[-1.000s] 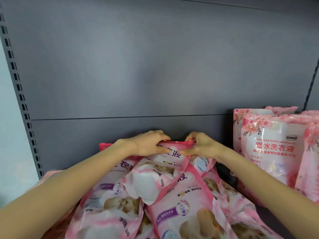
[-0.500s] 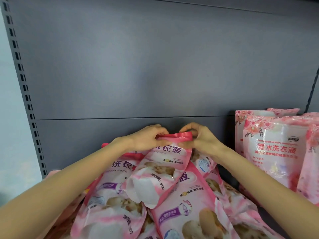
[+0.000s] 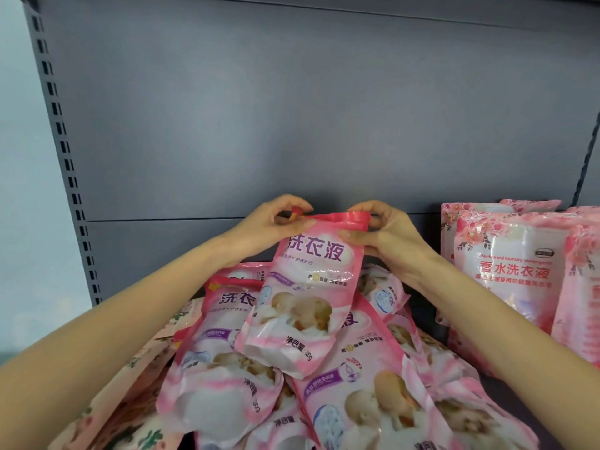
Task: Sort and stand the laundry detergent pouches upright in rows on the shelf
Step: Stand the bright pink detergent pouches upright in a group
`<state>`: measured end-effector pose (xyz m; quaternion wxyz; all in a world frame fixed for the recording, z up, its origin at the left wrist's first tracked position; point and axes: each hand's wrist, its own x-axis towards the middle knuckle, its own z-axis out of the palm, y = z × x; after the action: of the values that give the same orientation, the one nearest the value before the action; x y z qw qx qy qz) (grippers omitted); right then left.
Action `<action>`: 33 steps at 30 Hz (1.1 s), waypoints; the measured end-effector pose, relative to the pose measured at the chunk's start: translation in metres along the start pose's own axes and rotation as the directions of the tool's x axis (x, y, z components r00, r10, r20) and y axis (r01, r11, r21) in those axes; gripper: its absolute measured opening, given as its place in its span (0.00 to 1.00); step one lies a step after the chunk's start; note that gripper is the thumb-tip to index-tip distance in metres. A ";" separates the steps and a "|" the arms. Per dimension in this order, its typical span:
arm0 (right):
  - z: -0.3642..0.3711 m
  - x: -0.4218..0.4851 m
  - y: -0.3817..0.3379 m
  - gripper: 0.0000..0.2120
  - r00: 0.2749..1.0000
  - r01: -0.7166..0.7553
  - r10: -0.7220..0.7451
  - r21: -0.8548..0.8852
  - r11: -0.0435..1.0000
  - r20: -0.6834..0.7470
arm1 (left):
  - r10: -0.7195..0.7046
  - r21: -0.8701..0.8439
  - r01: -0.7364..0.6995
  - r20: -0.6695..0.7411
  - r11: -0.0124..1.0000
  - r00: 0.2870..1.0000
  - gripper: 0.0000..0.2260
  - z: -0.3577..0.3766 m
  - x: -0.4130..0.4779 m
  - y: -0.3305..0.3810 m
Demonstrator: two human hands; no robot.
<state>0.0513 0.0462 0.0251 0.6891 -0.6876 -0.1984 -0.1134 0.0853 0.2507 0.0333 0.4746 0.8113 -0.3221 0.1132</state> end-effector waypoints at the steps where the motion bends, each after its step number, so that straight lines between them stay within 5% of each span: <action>1: 0.001 -0.001 -0.003 0.15 1.000 0.001 -0.001 0.020 1.000 0.004 | -0.035 -0.073 0.034 -0.021 0.997 0.999 0.16 -0.001 -0.003 0.000; 6: 0.007 -0.006 -0.016 0.15 0.999 0.026 -0.029 0.112 0.993 0.026 | -0.206 -0.423 0.198 0.027 0.884 0.978 0.19 -0.010 -0.020 0.009; 13: 0.021 -0.012 -0.033 0.15 0.995 0.080 -0.087 0.160 0.984 0.040 | -0.227 -0.461 0.267 0.141 0.846 0.964 0.12 -0.021 -0.042 0.023; 27: 0.036 -0.026 -0.048 0.12 0.996 0.062 -0.078 0.308 0.949 0.040 | -0.235 -0.442 0.163 -0.112 0.882 0.966 0.12 -0.020 -0.068 0.052; 33: 0.029 -0.046 -0.033 0.11 0.990 -0.033 0.022 0.075 0.997 0.139 | -0.225 -0.495 0.090 -0.221 0.865 0.949 0.12 -0.020 -0.072 0.065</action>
<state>-0.0072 0.0685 0.0342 0.7014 -0.6693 -0.2402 -0.0484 -0.0084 0.2756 0.0535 0.7073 0.6693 -0.2040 0.1008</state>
